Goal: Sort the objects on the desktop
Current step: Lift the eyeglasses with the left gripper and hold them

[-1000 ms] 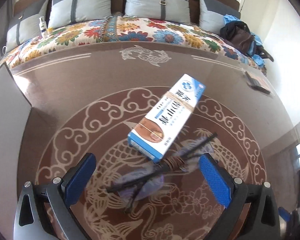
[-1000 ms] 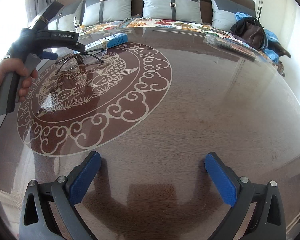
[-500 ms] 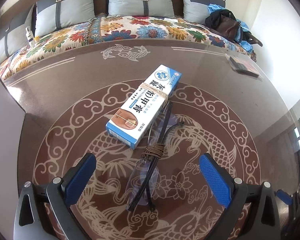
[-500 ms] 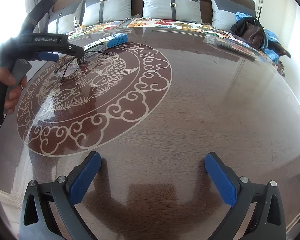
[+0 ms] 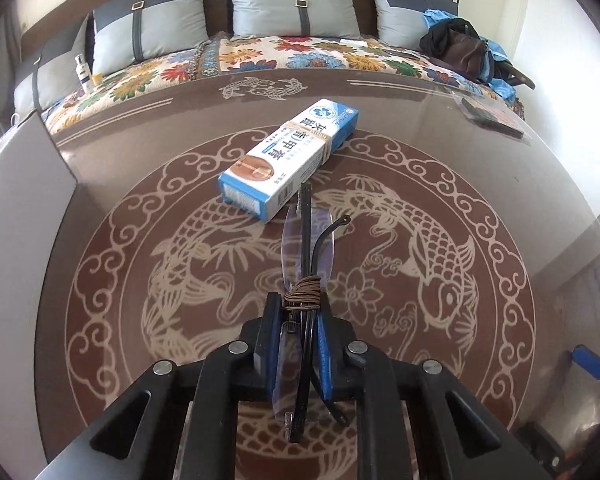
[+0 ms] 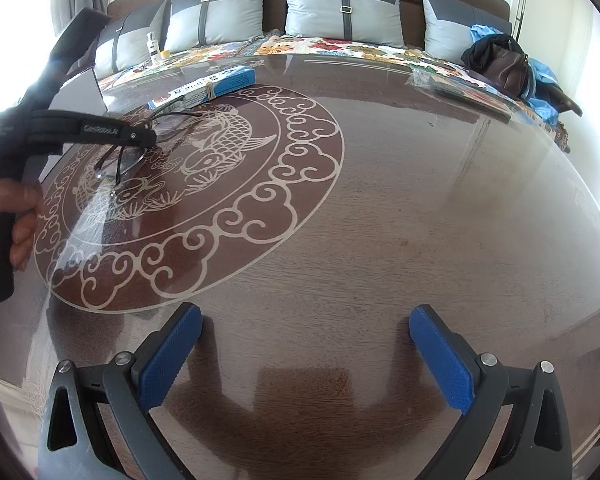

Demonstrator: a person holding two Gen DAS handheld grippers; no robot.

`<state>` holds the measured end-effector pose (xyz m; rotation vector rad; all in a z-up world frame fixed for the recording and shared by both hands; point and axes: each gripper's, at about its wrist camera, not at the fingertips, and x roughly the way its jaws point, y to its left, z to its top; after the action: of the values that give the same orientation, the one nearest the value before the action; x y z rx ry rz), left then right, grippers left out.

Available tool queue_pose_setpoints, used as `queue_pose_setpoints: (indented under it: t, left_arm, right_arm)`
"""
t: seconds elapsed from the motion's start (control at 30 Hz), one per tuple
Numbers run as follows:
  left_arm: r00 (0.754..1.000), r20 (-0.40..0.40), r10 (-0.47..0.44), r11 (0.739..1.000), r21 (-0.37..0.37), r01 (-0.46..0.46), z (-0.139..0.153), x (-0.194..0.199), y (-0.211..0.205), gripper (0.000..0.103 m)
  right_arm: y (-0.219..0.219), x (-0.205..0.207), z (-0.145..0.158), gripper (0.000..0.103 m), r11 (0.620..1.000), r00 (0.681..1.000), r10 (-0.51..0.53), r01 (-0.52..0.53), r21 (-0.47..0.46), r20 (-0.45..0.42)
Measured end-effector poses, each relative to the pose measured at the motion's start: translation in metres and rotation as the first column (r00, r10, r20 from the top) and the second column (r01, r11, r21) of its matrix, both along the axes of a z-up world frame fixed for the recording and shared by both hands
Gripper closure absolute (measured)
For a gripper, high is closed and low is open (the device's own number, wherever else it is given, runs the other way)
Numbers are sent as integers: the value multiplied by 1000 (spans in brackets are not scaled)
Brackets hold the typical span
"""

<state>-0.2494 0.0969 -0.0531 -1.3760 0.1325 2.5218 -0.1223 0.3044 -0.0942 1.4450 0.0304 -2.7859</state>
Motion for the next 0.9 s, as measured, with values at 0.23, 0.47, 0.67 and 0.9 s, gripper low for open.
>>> queue_pose_setpoints:
  t: [0.23, 0.47, 0.67, 0.9]
  left_arm:
    - [991, -21, 134, 991, 13, -134, -2, 59, -70, 87]
    - [996, -30, 89, 994, 61, -88, -3, 64, -75, 42]
    - [994, -53, 100, 994, -36, -102, -14, 66, -61, 2]
    - [993, -46, 108, 993, -32, -110, -16, 63, -62, 0]
  right_arm:
    - [0, 0, 0, 0, 1000, 1000, 0, 0, 0, 0]
    - [0, 0, 0, 0, 1000, 1000, 0, 0, 0, 0]
    - [0, 0, 0, 0, 1000, 1000, 0, 0, 0, 0]
    - [0, 0, 0, 0, 1000, 1000, 0, 0, 0, 0]
